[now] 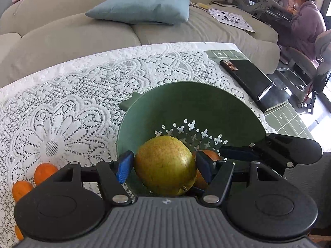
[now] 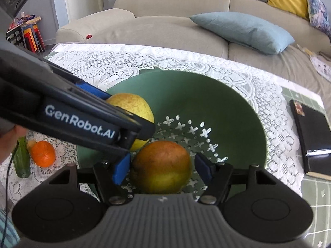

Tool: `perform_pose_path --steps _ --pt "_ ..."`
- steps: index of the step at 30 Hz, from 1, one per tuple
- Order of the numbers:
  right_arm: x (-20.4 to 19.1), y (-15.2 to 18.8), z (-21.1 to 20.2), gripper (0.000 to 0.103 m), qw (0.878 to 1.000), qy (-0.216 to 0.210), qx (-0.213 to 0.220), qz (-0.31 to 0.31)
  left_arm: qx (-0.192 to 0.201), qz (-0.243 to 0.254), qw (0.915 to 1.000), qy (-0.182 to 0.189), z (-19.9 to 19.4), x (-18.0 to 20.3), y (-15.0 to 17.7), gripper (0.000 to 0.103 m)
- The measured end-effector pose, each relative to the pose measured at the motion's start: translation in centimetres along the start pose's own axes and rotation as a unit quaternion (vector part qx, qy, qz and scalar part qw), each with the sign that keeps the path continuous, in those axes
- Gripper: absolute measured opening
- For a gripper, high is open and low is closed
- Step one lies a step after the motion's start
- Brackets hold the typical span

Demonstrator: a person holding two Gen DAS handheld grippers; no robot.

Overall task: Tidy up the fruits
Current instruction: 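Carry pear with left tool into the green colander while right tool carries the mango, then open right tool to drop the mango into the colander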

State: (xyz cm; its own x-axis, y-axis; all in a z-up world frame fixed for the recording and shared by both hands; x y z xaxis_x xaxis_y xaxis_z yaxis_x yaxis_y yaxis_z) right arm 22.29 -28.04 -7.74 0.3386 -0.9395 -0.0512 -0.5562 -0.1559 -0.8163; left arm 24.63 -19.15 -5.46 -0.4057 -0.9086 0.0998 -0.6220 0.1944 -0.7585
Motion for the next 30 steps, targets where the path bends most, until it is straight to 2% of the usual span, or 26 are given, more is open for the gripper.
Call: perform_pose_path --steps 8,14,25,30 --pt "0.0 -0.2 -0.3 0.066 1.000 -0.003 0.004 0.012 0.011 -0.008 0.9999 -0.004 0.1 -0.2 0.0 0.079" --pt "0.3 -0.4 -0.2 0.066 0.999 -0.007 0.008 0.032 0.038 -0.011 0.9992 -0.006 -0.5 -0.6 -0.5 0.080" --pt "0.6 -0.7 -0.4 0.066 0.999 0.001 0.017 0.037 0.052 -0.048 0.9972 0.023 -1.2 -1.0 -0.2 0.082" --pt "0.3 -0.7 -0.4 0.066 0.999 0.000 0.018 0.032 0.075 -0.038 0.9962 0.022 -2.4 -0.8 -0.3 0.081"
Point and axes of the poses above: each gripper's, at about its wrist camera, not at the fingertips, and z roughly the way its jaws point, x to its right, y to its underside, the point moved 7 cm from there along z, roughly the way its jaws point, and after that the axes turned 14 degrees about x, right-handed, at the moved point
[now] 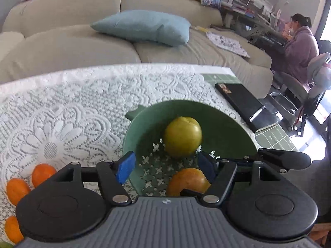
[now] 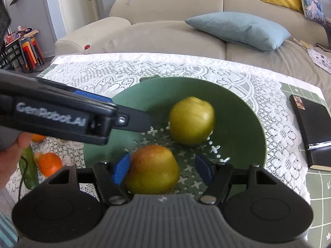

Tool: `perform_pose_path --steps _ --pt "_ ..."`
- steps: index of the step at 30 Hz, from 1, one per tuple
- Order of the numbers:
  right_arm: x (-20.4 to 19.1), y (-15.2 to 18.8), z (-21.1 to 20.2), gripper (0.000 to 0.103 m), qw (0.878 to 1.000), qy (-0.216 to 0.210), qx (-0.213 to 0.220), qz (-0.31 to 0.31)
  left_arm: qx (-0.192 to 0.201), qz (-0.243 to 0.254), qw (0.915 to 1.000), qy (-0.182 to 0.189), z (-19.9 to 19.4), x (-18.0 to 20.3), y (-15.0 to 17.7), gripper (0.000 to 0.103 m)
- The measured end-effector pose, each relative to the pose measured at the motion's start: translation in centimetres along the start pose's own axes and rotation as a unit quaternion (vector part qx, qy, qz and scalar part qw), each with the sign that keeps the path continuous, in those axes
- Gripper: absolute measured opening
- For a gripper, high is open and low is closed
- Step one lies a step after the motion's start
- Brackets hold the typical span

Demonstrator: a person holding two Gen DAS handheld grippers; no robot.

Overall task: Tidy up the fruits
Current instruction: 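Open right tool to drop the mango into the colander, then move both tools back toward the tangerines on the table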

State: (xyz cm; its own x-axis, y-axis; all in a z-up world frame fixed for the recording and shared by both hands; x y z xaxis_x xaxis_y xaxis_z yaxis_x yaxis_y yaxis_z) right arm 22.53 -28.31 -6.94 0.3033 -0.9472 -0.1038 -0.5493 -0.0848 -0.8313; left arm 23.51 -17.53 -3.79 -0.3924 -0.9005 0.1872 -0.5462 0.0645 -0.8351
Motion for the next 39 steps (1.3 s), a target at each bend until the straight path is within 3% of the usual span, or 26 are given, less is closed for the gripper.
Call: perform_pose_path --steps 7,16,25,31,39 --pt "-1.0 -1.7 -2.0 0.075 0.998 0.009 0.057 0.000 0.054 0.019 0.9983 -0.012 -3.8 0.2 -1.2 0.081" --pt "-3.9 -3.1 -3.5 0.081 0.994 0.003 0.110 0.000 0.103 0.043 0.9889 -0.098 -8.7 -3.4 -1.7 0.082" --pt "-8.6 -3.6 -3.4 0.081 0.991 -0.045 0.127 -0.002 0.104 0.035 0.9837 -0.143 -11.9 -7.7 -0.5 0.082" --pt "-11.8 -3.6 -2.8 0.081 0.989 -0.066 0.131 -0.025 0.092 -0.003 0.9851 -0.145 -13.2 -10.7 0.6 0.082" --pt "-14.2 -2.6 -0.6 0.080 0.991 -0.100 0.089 -0.016 0.066 -0.028 0.9870 -0.144 -13.3 -13.8 2.7 0.081"
Point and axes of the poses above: each gripper's, at about its wrist camera, not at the fingertips, and z roughly the way its jaws point, x to its right, y to its underside, the point moved 7 cm from there along z, roughly the way its jaws point, and after that the axes turned 14 degrees about x, right-handed, at the moved point
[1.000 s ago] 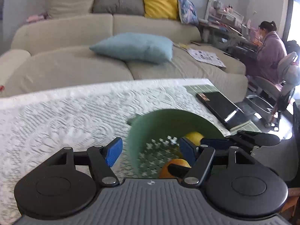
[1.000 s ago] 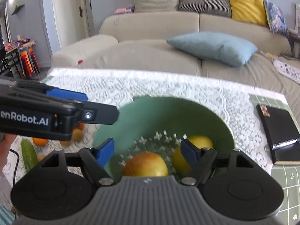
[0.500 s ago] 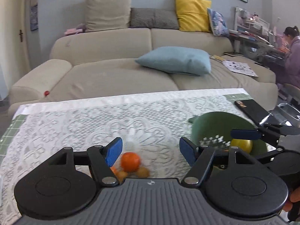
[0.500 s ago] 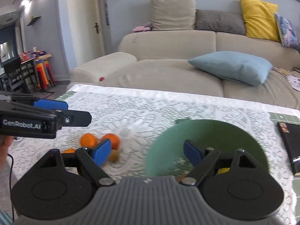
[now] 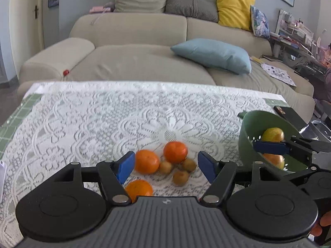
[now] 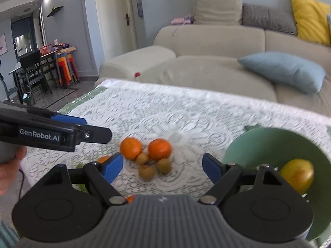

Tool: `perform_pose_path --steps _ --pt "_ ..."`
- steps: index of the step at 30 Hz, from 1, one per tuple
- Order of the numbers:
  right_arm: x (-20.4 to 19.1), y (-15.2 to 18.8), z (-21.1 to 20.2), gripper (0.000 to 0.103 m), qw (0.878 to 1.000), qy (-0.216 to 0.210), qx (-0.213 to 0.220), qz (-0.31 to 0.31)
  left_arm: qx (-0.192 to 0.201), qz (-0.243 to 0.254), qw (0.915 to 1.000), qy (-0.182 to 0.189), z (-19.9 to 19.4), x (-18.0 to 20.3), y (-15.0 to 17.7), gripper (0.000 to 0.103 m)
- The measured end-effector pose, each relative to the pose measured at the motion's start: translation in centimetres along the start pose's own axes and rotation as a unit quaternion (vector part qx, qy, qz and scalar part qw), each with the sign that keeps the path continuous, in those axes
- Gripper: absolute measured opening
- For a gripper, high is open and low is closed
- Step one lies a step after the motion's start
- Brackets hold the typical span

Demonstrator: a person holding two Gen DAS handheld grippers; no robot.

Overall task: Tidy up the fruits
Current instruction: 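Move both tools back toward the tangerines on the table, then grasp a tangerine with left tool while right tool grasps another tangerine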

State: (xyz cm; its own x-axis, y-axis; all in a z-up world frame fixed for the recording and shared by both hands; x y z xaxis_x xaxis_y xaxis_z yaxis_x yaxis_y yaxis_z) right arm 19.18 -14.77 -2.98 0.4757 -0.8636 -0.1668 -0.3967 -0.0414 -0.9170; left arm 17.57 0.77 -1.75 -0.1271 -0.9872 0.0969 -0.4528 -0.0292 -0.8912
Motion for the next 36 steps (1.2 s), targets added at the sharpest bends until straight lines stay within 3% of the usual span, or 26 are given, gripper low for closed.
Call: perform_pose_path --steps 7,10,18,36 --pt "-1.1 1.6 1.8 0.059 0.998 -0.026 -0.054 0.036 -0.040 -0.011 0.9991 0.007 0.6 -1.6 2.0 0.072" --pt "-1.5 2.8 2.2 0.054 0.993 -0.035 -0.093 0.065 -0.054 -0.010 0.9984 0.013 0.7 -1.9 2.9 0.068" --pt "-2.0 5.0 2.9 0.052 0.981 -0.027 -0.153 0.114 -0.080 -0.021 0.9965 0.004 1.8 -3.1 4.3 0.068" --pt "-1.0 6.8 3.9 0.047 0.972 0.000 -0.193 0.135 -0.102 -0.030 0.9943 -0.007 3.7 -3.5 5.9 0.068"
Point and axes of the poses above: each gripper's, at about its wrist camera, not at the fingertips, and z roughly the way its jaws point, x to its right, y to its underside, the point moved 7 cm from there along z, roughly the way its jaws point, and after that the axes turned 14 degrees about x, right-handed, at the moved point
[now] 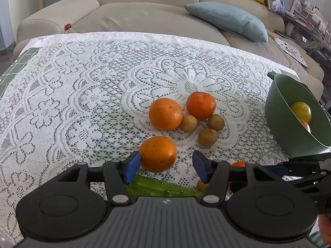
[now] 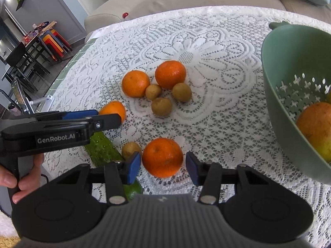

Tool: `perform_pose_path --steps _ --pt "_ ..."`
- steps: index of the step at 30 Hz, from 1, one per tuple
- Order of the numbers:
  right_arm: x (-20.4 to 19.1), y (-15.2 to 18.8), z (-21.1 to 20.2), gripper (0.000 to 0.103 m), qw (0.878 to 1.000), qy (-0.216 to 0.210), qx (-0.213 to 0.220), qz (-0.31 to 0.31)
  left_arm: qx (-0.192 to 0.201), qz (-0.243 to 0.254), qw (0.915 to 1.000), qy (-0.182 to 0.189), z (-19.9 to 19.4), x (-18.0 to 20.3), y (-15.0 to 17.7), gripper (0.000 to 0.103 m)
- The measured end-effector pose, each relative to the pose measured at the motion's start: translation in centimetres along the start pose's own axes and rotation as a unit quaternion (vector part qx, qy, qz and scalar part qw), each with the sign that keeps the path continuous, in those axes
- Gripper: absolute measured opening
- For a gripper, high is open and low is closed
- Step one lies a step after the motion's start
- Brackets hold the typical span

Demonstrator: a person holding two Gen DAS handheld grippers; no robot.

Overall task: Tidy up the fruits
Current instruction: 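Grasp a tangerine with left tool while right tool grasps another tangerine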

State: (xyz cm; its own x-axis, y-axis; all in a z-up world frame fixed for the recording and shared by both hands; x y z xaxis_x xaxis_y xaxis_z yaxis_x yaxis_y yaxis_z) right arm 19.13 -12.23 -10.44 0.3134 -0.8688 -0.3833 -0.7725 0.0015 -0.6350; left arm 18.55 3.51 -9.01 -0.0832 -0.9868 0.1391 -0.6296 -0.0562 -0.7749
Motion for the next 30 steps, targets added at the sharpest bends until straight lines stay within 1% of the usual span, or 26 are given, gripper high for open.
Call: perform_pose_path --steps 3,7,10,12,17,25,30 --pt "0.0 0.2 0.2 0.046 1.000 -0.001 -0.004 0.002 0.002 -0.001 1.0000 -0.005 0.4 -0.3 0.0 0.068" --pt "-0.2 0.3 0.4 0.044 1.000 -0.001 -0.006 -0.001 -0.005 -0.011 0.9998 -0.016 0.9 -1.1 0.2 0.068" --pt "-0.2 0.2 0.5 0.044 1.000 -0.001 -0.006 -0.004 -0.011 -0.021 0.9995 -0.019 1.2 -1.5 0.3 0.062" --pt "-0.1 0.2 0.5 0.044 1.000 0.000 -0.005 -0.005 -0.014 -0.020 0.9995 -0.021 1.3 -1.6 0.4 0.057" --pt "-0.2 0.1 0.6 0.043 1.000 0.001 -0.005 -0.008 -0.016 -0.017 0.9996 -0.017 1.6 -1.4 0.6 0.052" --pt "-0.2 0.1 0.5 0.042 1.000 0.002 -0.003 -0.009 -0.011 -0.015 0.9996 -0.021 1.5 -1.2 0.5 0.051" --pt "-0.1 -0.3 -0.1 0.042 1.000 0.001 0.007 -0.008 0.001 -0.019 0.9995 -0.025 0.9 -1.3 0.0 0.051"
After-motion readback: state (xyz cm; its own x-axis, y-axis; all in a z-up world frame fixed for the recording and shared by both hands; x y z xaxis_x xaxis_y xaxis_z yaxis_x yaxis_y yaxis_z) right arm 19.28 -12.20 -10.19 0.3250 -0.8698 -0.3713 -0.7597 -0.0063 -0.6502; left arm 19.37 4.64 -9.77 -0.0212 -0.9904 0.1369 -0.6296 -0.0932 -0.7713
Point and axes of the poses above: each gripper's, at about its wrist camera, not at the fingertips, and z roughly the way its jaws point, x to its right, y to its underside, the point moved 7 cm from there along z, roughly the way its jaws point, and after that the axes turned 14 degrees about x, right-handed, at the moved point
